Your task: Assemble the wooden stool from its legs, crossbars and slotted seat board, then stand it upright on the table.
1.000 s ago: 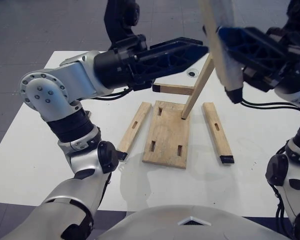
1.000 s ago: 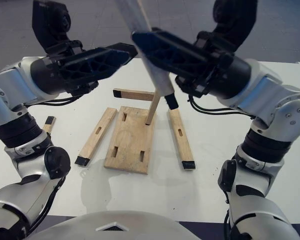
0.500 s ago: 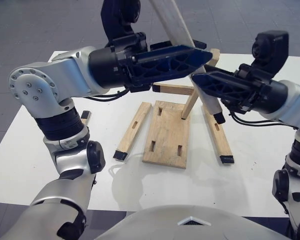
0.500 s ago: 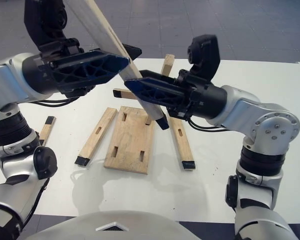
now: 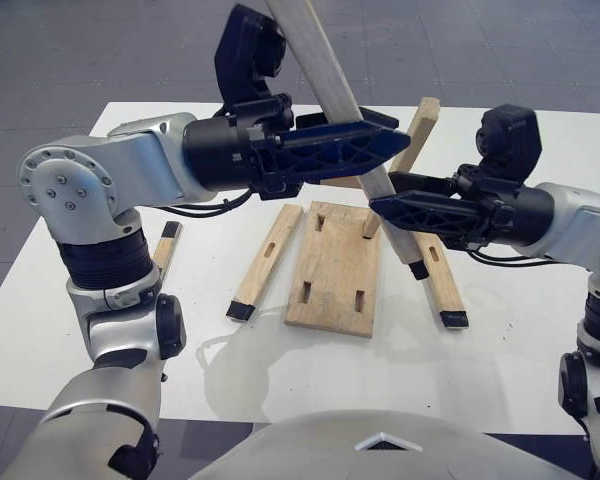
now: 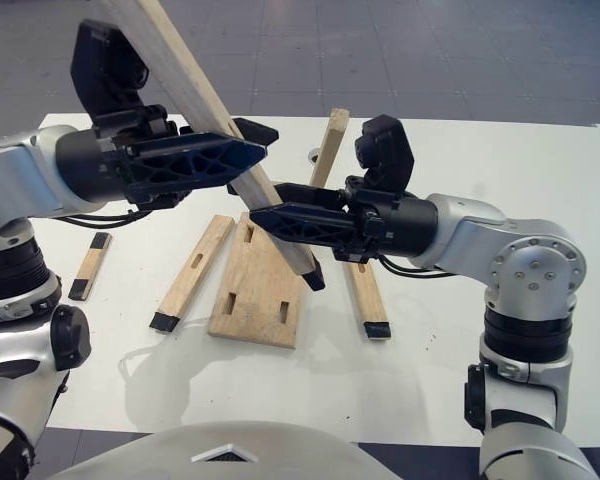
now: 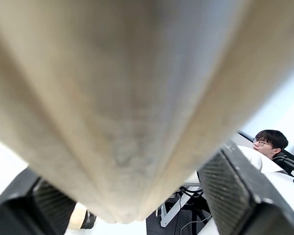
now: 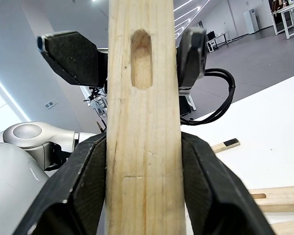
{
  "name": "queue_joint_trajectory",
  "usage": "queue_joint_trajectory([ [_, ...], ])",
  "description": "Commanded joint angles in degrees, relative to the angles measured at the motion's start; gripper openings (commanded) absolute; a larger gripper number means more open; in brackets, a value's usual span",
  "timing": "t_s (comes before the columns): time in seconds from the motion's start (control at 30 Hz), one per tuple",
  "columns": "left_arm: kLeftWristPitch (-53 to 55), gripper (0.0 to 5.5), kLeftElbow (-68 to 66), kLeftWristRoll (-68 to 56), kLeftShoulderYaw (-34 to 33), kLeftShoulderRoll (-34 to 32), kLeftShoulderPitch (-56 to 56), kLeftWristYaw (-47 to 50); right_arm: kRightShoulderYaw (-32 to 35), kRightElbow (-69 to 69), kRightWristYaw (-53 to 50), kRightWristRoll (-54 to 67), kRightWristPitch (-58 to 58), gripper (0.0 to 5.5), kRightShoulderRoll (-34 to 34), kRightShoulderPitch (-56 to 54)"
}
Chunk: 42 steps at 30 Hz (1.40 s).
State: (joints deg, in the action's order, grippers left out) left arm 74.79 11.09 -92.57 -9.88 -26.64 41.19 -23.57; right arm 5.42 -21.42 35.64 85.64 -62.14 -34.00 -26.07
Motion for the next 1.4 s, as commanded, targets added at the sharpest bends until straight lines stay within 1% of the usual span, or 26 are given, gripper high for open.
queue_joint_trajectory([
  [0.03, -0.96, 2.89, -0.11, 0.26, 1.33, -1.65, -0.95, 0.49, -0.56, -0.58, 0.75, -0.8, 0.06, 2.02, -0.43, -0.11],
  [0.07, -1.21, 2.78, -0.23, 0.32, 1.59, -1.79, -1.05, 0.67, -0.6, -0.56, 0.83, -0.97, 0.1, 2.02, -0.39, -0.12],
  [0.17, -1.47, 2.22, -0.11, -0.42, 2.22, -2.41, -1.57, 0.85, -0.6, -0.47, 1.12, -1.29, 0.05, 2.02, -0.46, -0.18],
  [0.37, -1.47, 2.17, 0.12, -2.38, 2.73, -4.22, -2.1, -0.31, -0.41, 0.73, 3.28, -3.6, -0.14, 2.02, -2.06, -0.29],
  [0.4, -1.9, 2.17, -0.22, -2.97, 2.65, -4.16, -2.14, -0.07, -0.47, 0.9, 3.29, -5.68, 0.71, 2.02, -2.28, -0.46],
  [0.5, -3.42, 2.17, -0.63, -4.16, 2.44, -3.66, -2.33, 0.5, -1.22, 2.2, 2.14, -6.65, -1.09, 2.02, -3.12, -1.0],
  [0.53, -3.72, 2.17, -0.62, -4.08, 2.47, -3.59, -2.47, 0.57, -1.23, 2.28, 2.39, -6.77, -1.17, 2.39, -3.21, -1.01],
  [0.67, -4.68, 2.14, -0.72, -4.06, 2.49, -3.77, -3.03, 1.43, -1.22, 1.94, 3.25, -7.86, -0.67, 3.16, -4.0, -0.76],
  [0.73, -5.22, 2.14, -0.68, -3.79, 2.45, -3.76, -3.5, 1.8, -1.02, 1.93, 3.59, -8.92, -0.33, 3.66, -4.59, -0.58],
  [0.83, -5.64, 2.12, -0.29, -2.28, 2.25, -4.72, -4.78, 1.39, 1.05, 1.68, 4.64, -9.25, -0.5, 4.25, -6.56, 0.33],
  [0.87, -5.79, 2.1, -0.45, -1.33, 1.99, -5.36, -5.04, 0.92, 1.98, 1.33, 5.17, -9.05, -0.55, 4.35, -7.47, 0.91],
  [1.03, -6.82, 2.06, -3.17, 3.59, -0.21, -9.38, -4.44, -2.36, 6.29, -1.59, 8.18, -8.49, -1.38, 4.35, -12.57, 5.04],
  [1.1, -7.37, 2.06, -4.63, 5.86, -1.97, -11.76, -3.7, -4.48, 5.27, -4.8, 2.96, -14.85, -0.85, 4.35, -14.37, 7.96],
  [1.13, -7.73, 2.06, -4.95, 6.67, -3.08, -13.0, -3.56, -5.32, 4.89, -5.41, -3.03, -16.22, -1.77, 4.35, -13.31, 8.76],
  [1.23, -8.15, 2.06, -3.5, 7.19, -5.49, -15.17, -3.87, -6.21, 0.24, -8.25, -22.18, -20.91, -8.12, 4.35, -7.29, 11.26],
  [1.27, -8.31, 2.06, -2.02, 6.59, -5.76, -15.05, -4.26, -5.55, -3.09, -10.01, -28.08, -24.0, -10.02, 4.35, -4.32, 12.16],
  [1.33, -8.6, 2.06, 0.47, 5.19, -5.84, -14.32, -4.79, -4.02, -7.8, -13.29, -35.41, -27.57, -12.8, 4.35, 0.03, 13.86],
  [1.4, -8.95, 2.06, 2.08, 3.89, -5.79, -13.58, -5.21, -2.49, -11.21, -16.6, -38.55, -29.51, -15.53, 4.35, 2.07, 15.48],
])
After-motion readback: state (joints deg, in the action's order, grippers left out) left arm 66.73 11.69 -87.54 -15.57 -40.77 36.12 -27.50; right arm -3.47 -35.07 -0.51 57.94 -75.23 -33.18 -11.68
